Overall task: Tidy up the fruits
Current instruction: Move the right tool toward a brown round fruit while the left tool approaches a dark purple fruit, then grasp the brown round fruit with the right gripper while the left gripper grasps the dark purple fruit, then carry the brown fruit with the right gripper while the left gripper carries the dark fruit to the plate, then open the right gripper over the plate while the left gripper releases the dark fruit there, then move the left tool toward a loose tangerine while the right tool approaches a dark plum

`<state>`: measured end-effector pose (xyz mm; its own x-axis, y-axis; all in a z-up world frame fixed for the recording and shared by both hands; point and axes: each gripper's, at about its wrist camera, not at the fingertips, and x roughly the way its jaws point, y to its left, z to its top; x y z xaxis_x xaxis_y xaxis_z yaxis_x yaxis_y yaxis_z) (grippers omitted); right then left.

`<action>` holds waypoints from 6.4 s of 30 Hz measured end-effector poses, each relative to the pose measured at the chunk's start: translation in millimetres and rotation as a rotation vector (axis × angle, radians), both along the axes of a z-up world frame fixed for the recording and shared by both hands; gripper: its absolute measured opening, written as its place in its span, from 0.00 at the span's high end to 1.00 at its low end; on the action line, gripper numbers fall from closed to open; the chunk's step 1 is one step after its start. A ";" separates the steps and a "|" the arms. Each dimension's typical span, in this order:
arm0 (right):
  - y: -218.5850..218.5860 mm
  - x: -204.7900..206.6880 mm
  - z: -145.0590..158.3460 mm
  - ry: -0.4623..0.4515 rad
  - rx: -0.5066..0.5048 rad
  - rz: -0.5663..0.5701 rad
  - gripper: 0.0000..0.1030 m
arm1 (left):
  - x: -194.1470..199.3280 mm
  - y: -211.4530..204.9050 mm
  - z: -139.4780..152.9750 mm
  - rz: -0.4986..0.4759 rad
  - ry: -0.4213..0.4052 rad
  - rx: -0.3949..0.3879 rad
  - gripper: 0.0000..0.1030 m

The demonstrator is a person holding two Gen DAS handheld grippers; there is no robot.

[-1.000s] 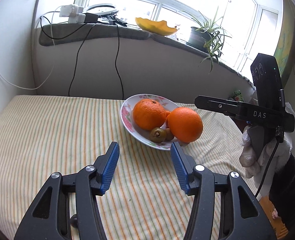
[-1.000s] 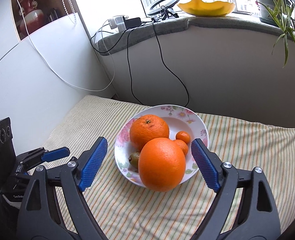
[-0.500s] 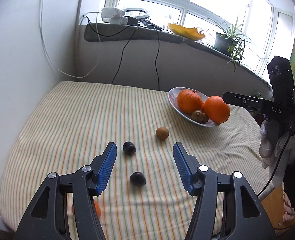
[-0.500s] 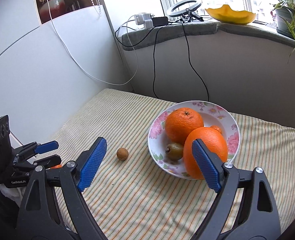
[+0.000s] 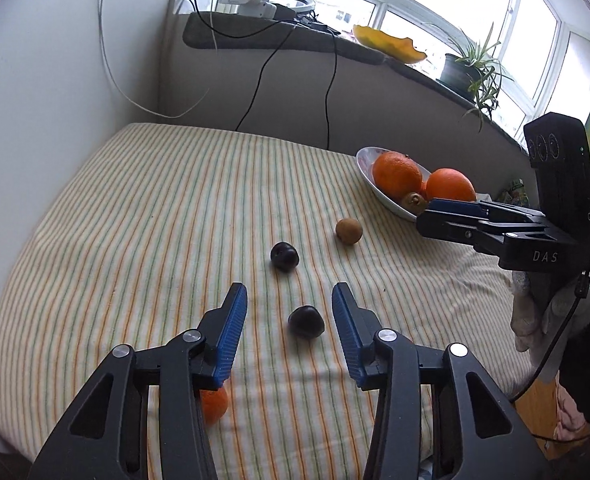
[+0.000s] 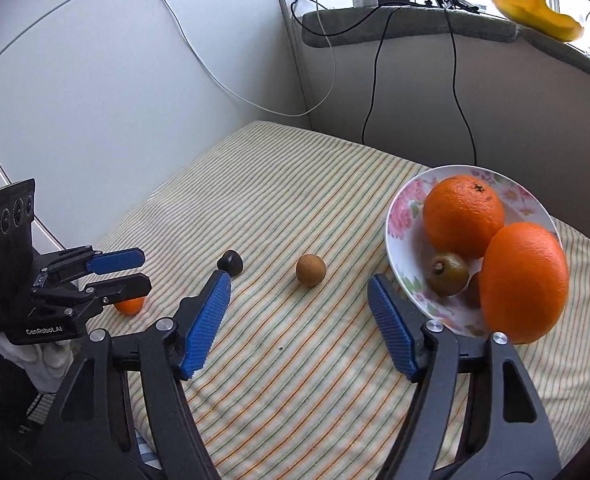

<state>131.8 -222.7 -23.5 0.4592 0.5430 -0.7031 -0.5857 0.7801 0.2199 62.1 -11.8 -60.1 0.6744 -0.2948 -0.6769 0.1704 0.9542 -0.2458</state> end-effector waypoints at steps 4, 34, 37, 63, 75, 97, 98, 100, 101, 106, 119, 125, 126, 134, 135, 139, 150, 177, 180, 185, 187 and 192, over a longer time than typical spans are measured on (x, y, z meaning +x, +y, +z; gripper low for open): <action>8.6 5.3 -12.4 0.030 -0.019 0.000 0.39 | -0.2 -8.8 -9.0 -0.020 0.023 0.012 0.64; 49.2 43.4 -57.8 0.087 -0.147 -0.008 0.62 | 15.3 -21.3 -28.2 -0.051 0.080 0.061 0.80; 51.8 45.8 -59.8 0.084 -0.152 -0.006 0.66 | 14.7 -21.1 -28.0 -0.049 0.080 0.059 0.80; 16.6 25.8 -27.3 0.029 -0.080 -0.025 0.75 | 18.3 -19.5 -10.5 -0.024 0.038 0.013 0.81; -39.4 20.6 8.6 -0.025 -0.027 -0.102 0.75 | 37.0 -42.8 5.9 -0.058 -0.007 -0.007 0.81; -110.2 49.1 36.2 -0.081 -0.007 -0.223 0.75 | 91.9 -100.6 17.7 -0.141 -0.029 -0.034 0.81; -112.0 52.8 35.6 -0.080 -0.007 -0.225 0.75 | 95.1 -102.3 16.8 -0.144 -0.025 -0.035 0.81; -114.7 58.3 34.5 -0.081 -0.010 -0.233 0.75 | 102.4 -106.3 14.8 -0.146 -0.017 -0.033 0.81; -115.9 62.1 33.8 -0.079 -0.009 -0.236 0.75 | 105.4 -107.9 13.9 -0.147 -0.013 -0.034 0.81; -125.4 79.5 27.6 -0.060 0.001 -0.252 0.75 | 117.0 -114.9 10.7 -0.152 -0.004 -0.038 0.81; -143.4 124.6 1.3 0.016 0.005 -0.278 0.75 | 133.0 -127.4 5.8 -0.157 0.012 -0.031 0.81; -142.2 136.3 -8.1 0.044 0.003 -0.274 0.75 | 137.2 -129.6 4.0 -0.159 0.018 -0.031 0.81; -142.1 137.3 -8.8 0.045 0.003 -0.275 0.75 | 138.1 -130.4 3.7 -0.158 0.019 -0.031 0.81; -143.9 137.7 -12.7 0.061 0.010 -0.280 0.75 | 140.7 -132.6 1.5 -0.161 0.026 -0.034 0.81; -143.8 138.1 -13.1 0.064 0.011 -0.279 0.75 | 140.9 -132.9 1.5 -0.160 0.026 -0.035 0.81; -142.3 137.7 -13.4 0.066 0.006 -0.280 0.75 | 141.7 -133.4 1.7 -0.163 0.027 -0.039 0.81; -145.2 136.8 -11.5 0.057 0.013 -0.305 0.44 | 139.8 -133.9 4.1 -0.161 0.024 -0.042 0.59; -156.1 105.2 12.8 -0.018 0.068 -0.372 0.21 | 111.5 -123.2 18.6 -0.162 -0.019 -0.047 0.58; -152.8 97.5 15.7 -0.029 0.074 -0.368 0.21 | 102.7 -120.5 21.8 -0.161 -0.032 -0.041 0.58; -144.4 80.5 19.9 -0.049 0.079 -0.338 0.21 | 86.3 -108.8 28.1 -0.135 -0.063 -0.016 0.45; -137.1 73.4 21.6 -0.056 0.060 -0.317 0.21 | 78.0 -100.4 31.0 -0.125 -0.073 -0.016 0.42; -117.0 55.8 26.9 -0.071 -0.007 -0.282 0.15 | 56.0 -77.6 36.9 -0.077 -0.082 0.014 0.38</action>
<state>187.6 -339.7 3.5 0.6396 0.3817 -0.6673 -0.3588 0.9159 0.1800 118.1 -89.3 -23.2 0.7033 -0.3390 -0.6249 0.2624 0.9407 -0.2151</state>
